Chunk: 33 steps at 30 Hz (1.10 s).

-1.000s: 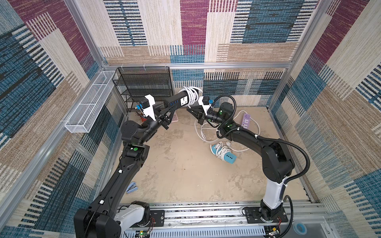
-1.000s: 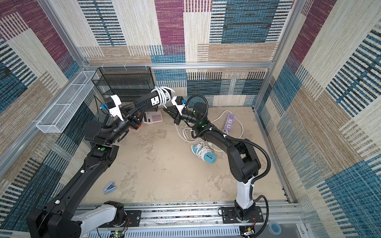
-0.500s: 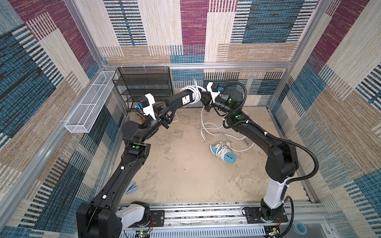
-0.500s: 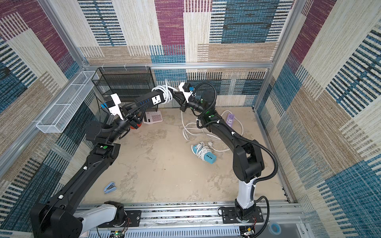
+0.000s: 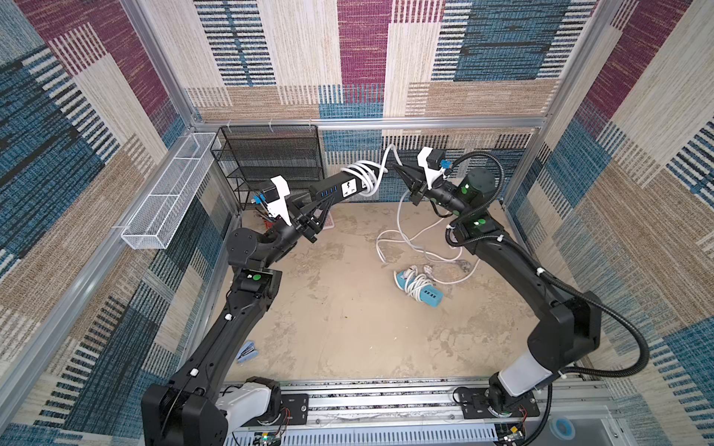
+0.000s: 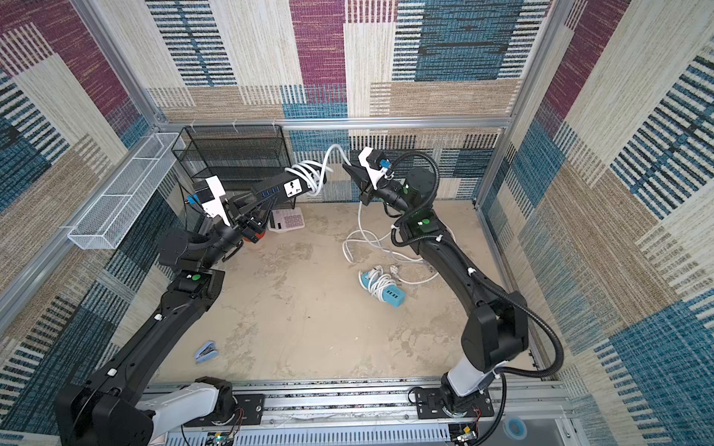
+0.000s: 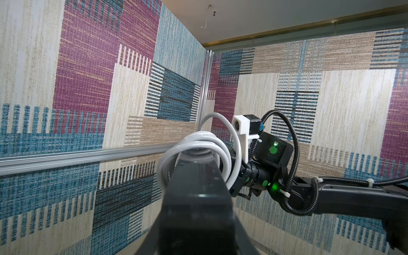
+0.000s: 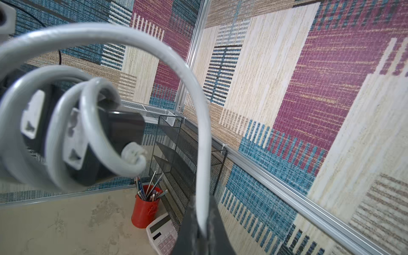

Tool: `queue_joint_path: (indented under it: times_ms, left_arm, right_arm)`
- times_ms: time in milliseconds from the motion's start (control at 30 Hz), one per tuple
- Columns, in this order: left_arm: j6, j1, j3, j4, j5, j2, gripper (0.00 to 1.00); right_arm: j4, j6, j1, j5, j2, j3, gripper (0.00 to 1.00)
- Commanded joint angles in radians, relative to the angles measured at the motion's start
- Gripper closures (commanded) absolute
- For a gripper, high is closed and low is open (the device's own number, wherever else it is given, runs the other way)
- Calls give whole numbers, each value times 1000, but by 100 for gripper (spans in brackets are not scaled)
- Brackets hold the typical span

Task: Unwrap the cord wrapped around the power strip
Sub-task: Unwrap the power cord from the power strip.

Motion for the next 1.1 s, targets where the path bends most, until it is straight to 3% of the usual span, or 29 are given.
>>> queue_joint_path:
  times_ms: [0,200,367,767,1067]
  left_arm:
    - [52,3,0,5,-36,-15,100]
    - [76,8,2,-19,-92,-28,100]
    - [74,12,2,-16,-99,-27,100]
    - [1,11,12,30,-63,-21,100]
    - [-100,-12,16,109,-13,18,100]
  right_arm:
    - [-32,-41,-1,0,-109,-102,100]
    - [-166,-53,28,-104,-313,-290,100]
    - [-266,-64,150,-107,-348,-336,100]
    - [-195,-9,251,-108,-85,-333,100]
    - [-68,54,208,-105,210,-52,100]
